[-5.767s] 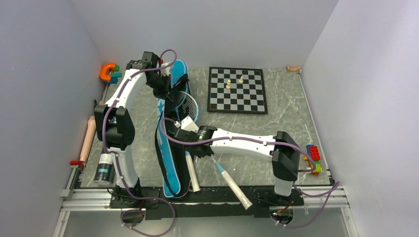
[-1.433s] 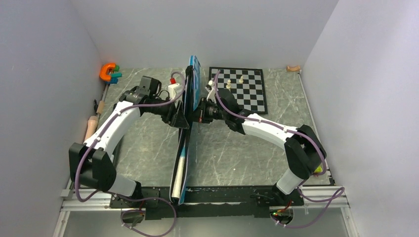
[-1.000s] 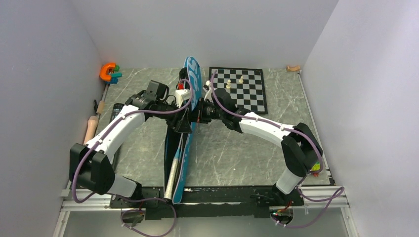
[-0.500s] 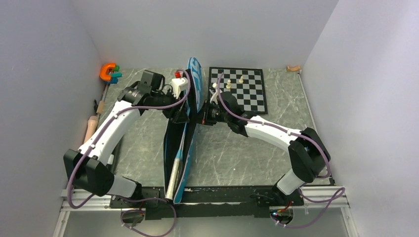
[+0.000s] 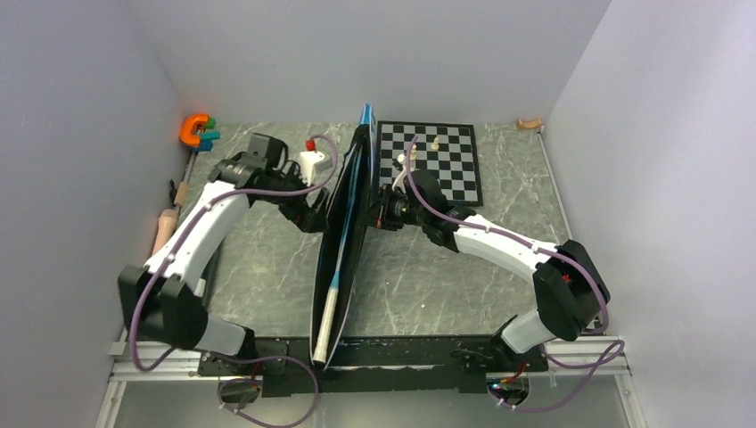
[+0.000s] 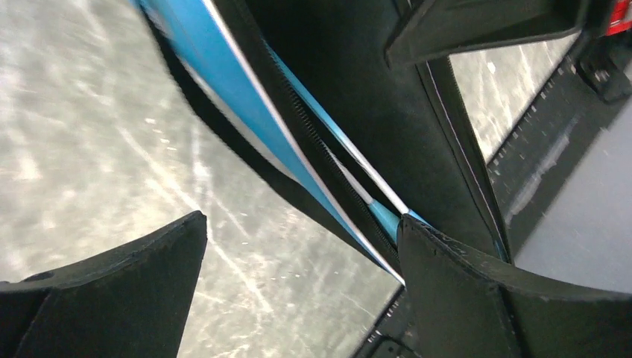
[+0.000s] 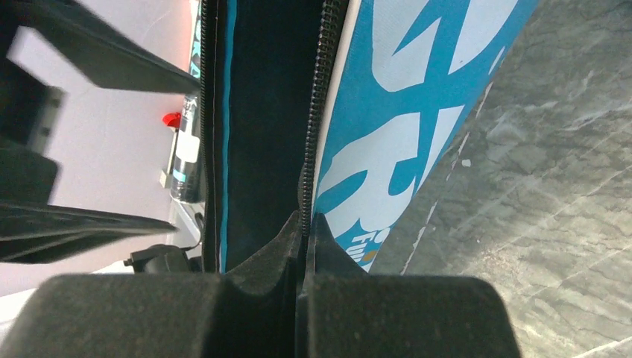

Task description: Pack up the badminton gear

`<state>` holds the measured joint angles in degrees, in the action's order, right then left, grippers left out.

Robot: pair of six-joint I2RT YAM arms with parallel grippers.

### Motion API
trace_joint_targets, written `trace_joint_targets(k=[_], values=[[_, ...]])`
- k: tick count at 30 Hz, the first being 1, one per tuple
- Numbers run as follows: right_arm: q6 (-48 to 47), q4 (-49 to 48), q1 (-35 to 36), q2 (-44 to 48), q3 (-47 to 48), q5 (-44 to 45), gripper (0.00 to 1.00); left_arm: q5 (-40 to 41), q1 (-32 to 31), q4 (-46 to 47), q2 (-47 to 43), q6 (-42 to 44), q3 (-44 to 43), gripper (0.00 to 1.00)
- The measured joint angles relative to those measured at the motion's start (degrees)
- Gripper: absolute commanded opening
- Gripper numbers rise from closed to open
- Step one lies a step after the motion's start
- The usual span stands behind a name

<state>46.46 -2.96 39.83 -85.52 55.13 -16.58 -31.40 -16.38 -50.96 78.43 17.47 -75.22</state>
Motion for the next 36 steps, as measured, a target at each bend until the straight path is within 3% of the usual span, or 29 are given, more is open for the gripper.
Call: trace_joint_targets(k=[6,20,29,36], values=[[-0.26,0.04,0.00,0.00,0.00,0.02,0.00,-6.01,-2.29,-4.13,9.46,1.33,0.61,0.99],[-0.59,0.20,0.00,0.09,-0.02,0.00,0.00,-15.21,-7.91,-2.71,7.72,1.33,3.23,0.99],[-0.50,0.35,0.00,-0.13,0.42,-0.22,0.00,-13.27,-11.10,0.02,7.78,0.11,4.09,0.99],[-0.37,0.42,0.50,-1.68,2.23,-0.57,0.00,-4.31,-17.77,3.56,7.78,-3.28,4.11,0.99]])
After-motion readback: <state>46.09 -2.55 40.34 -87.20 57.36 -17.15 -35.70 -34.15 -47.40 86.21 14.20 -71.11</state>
